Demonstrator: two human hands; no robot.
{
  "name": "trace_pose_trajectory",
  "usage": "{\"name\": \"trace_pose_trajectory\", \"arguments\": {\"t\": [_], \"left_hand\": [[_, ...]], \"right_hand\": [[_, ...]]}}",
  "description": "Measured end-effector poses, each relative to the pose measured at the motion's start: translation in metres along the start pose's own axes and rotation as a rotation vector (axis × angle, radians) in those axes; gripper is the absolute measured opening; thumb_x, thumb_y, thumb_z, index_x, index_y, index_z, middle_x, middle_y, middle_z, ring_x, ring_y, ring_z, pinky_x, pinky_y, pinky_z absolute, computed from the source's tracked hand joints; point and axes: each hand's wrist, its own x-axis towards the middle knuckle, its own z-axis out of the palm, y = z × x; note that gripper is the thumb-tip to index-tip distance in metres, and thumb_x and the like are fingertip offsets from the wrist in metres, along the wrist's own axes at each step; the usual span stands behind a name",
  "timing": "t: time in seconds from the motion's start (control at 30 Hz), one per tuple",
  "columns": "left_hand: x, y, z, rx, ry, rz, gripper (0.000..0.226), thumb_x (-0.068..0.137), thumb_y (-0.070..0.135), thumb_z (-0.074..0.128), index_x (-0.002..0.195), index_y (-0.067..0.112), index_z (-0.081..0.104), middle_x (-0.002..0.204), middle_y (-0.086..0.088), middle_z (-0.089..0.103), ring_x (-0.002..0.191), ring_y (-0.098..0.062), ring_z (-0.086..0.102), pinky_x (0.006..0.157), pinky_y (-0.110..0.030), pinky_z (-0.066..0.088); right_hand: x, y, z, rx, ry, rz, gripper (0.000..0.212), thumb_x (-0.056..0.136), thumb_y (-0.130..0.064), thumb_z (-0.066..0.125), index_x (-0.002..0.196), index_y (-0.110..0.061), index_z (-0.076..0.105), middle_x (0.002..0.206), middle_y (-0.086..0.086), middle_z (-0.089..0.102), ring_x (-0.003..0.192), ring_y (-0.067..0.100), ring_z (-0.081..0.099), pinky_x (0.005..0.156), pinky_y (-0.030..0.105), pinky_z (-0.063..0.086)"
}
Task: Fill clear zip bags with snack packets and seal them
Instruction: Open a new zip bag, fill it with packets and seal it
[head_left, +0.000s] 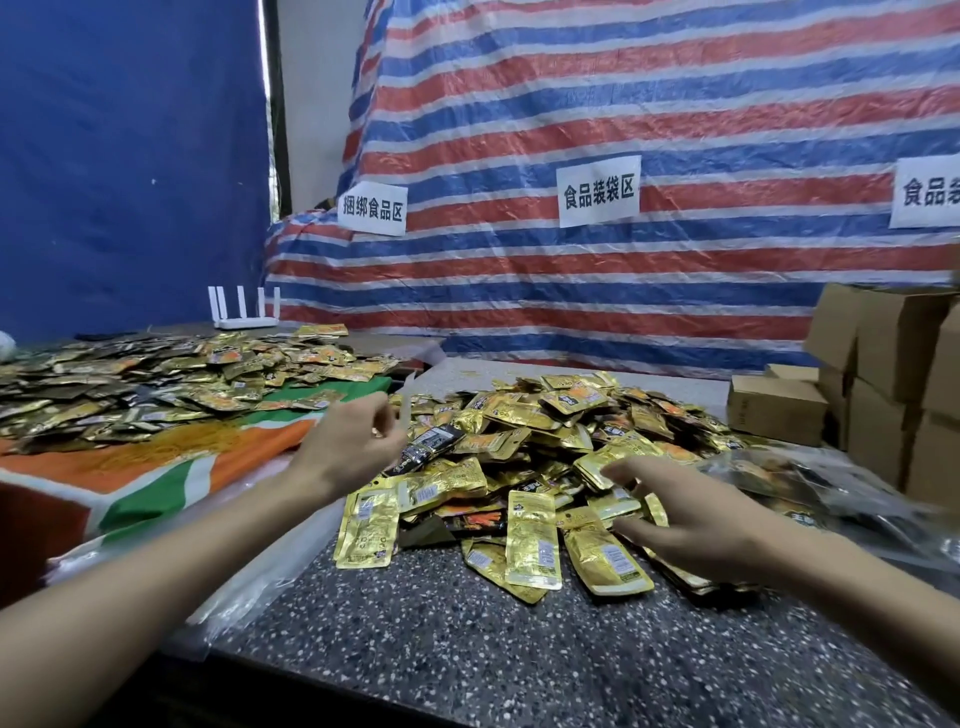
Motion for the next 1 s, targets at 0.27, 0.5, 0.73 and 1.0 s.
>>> {"name": "trace_pose_trajectory", "arguments": {"t": [0.27,0.5,0.73,1.0], "left_hand": [[-0.018,0.086,0.006,-0.658,-0.295,0.261,0.013,0.082,-0.010,0.046,0.077,0.001,0.050,0.075,-0.013,0.071,0.072,-0.025,0.069,0.064,-0.030,0.052],[-0.017,0.119,0.020,-0.846,-0.419,0.336,0.035,0.076,-0.003,0.048,0.070,0.028,0.064,0.070,-0.011,0.070,0.069,-0.024,0.069,0.068,-0.024,0.053],[-0.011,0.132,0.026,-0.900,-0.518,0.298,0.011,0.075,-0.003,0.051,0.075,0.001,0.061,0.068,-0.003,0.065,0.065,-0.012,0.064,0.063,-0.017,0.051],[-0.009,0.140,0.032,-0.911,-0.526,0.184,0.009,0.072,0.004,0.054,0.068,0.011,0.057,0.066,0.001,0.061,0.063,-0.008,0.061,0.061,-0.012,0.048]], "right_hand": [[-0.003,-0.018,-0.034,0.260,0.200,-0.055,0.093,0.087,-0.051,0.066,0.158,-0.020,0.013,0.161,0.000,0.026,0.141,0.011,0.034,0.115,0.035,0.036],[-0.015,-0.021,-0.050,0.664,-0.083,0.097,0.085,0.087,-0.019,0.074,0.155,-0.023,0.024,0.144,0.003,0.052,0.115,0.016,0.063,0.097,0.034,0.055],[-0.023,-0.019,-0.049,0.634,-0.214,0.065,0.043,0.093,-0.023,0.068,0.134,-0.022,0.058,0.130,0.002,0.065,0.113,0.012,0.064,0.091,0.025,0.055],[-0.027,-0.020,-0.049,0.822,-0.206,0.111,0.003,0.091,-0.008,0.067,0.089,-0.009,0.067,0.098,0.019,0.070,0.081,0.014,0.063,0.071,0.029,0.048]]}}
